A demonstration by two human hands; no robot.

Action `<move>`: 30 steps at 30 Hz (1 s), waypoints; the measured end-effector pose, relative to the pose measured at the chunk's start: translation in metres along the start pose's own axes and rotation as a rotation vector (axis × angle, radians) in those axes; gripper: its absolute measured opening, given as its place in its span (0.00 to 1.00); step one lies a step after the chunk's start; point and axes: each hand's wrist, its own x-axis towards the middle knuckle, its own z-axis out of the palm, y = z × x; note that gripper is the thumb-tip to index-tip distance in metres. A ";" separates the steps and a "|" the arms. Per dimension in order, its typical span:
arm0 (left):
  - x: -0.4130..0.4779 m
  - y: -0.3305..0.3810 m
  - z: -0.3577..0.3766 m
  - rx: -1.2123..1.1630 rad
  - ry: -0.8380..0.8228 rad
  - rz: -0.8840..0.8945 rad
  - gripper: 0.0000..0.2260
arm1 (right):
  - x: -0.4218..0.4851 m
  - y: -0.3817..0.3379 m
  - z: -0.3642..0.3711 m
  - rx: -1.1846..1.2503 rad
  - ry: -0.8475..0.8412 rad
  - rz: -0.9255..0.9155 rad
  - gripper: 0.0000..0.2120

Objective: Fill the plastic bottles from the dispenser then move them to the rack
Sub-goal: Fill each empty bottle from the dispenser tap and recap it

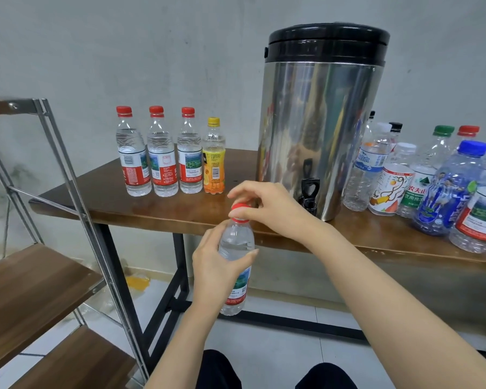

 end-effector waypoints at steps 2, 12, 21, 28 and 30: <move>0.001 0.000 0.000 0.001 -0.010 0.003 0.28 | 0.003 0.001 0.001 -0.079 0.023 0.018 0.17; 0.027 0.001 -0.019 -0.125 0.032 -0.008 0.26 | -0.005 0.020 0.012 0.182 -0.202 0.138 0.29; 0.108 0.027 -0.036 -0.049 0.085 0.122 0.23 | 0.031 0.021 0.041 0.390 -0.093 0.164 0.40; 0.152 0.024 -0.027 -0.089 0.133 0.113 0.28 | 0.076 0.022 0.077 0.339 0.150 0.245 0.48; 0.162 0.024 -0.030 -0.168 0.071 0.115 0.30 | 0.090 0.023 0.076 0.305 0.212 0.242 0.48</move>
